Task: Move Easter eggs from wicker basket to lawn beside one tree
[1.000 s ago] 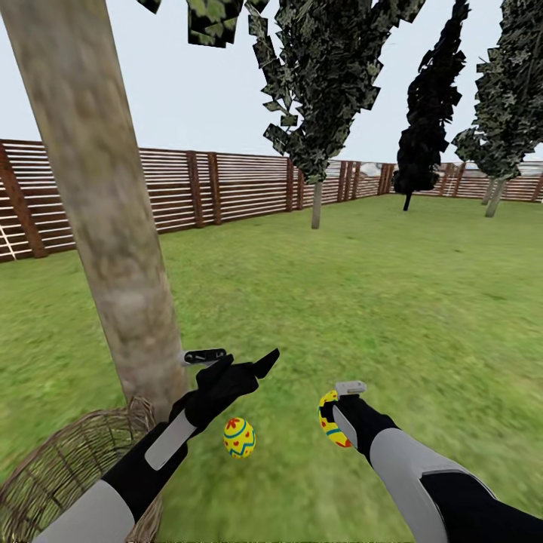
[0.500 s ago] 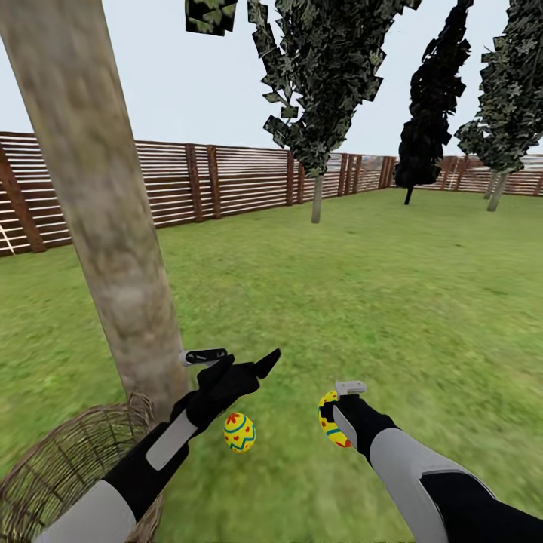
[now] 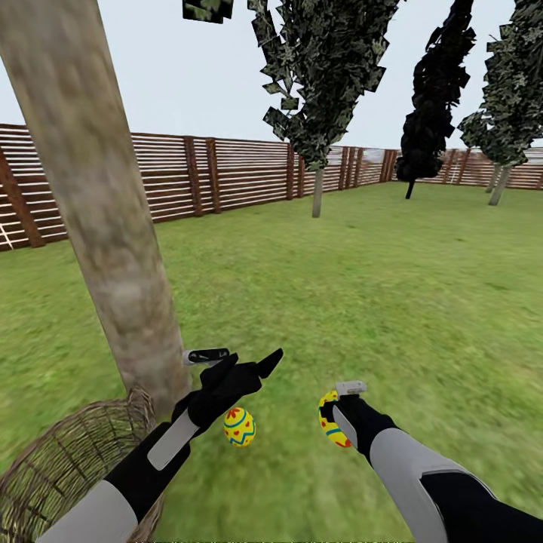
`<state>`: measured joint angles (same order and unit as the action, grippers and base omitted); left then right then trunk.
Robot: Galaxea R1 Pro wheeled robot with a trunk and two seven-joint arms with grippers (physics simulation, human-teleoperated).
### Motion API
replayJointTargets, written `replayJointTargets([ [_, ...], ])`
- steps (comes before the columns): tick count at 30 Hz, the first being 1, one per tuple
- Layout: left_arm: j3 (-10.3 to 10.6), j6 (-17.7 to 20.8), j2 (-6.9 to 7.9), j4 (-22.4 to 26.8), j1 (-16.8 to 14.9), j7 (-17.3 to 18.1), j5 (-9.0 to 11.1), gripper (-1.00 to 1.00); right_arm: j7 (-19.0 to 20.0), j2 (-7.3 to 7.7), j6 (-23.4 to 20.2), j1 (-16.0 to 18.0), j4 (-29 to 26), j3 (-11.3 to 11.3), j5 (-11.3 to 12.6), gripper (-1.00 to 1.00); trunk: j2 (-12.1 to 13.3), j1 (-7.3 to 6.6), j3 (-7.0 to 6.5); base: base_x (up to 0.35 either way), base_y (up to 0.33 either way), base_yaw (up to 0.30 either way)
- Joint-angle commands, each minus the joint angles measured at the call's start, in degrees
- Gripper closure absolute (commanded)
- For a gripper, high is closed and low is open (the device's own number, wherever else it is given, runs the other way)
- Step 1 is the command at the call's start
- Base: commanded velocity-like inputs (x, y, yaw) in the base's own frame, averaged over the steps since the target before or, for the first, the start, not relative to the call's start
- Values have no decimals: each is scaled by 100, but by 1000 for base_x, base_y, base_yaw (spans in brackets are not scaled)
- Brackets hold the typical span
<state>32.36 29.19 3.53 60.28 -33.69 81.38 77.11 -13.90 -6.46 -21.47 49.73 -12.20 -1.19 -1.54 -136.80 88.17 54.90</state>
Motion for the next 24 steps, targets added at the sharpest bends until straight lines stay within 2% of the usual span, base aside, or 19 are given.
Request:
replayJointTargets([
  [1, 25, 60, 7, 2, -6, 10, 50, -100, -12, -3, -41, 1, -10, -11, -13, 100, -3, -1, 15, 0, 0, 0],
  [24, 34, 63, 7, 4, -6, -132, 50, -100, -7, -4, -41, 1, -10, -9, -13, 100, -3, -1, 224, 0, 0, 0],
])
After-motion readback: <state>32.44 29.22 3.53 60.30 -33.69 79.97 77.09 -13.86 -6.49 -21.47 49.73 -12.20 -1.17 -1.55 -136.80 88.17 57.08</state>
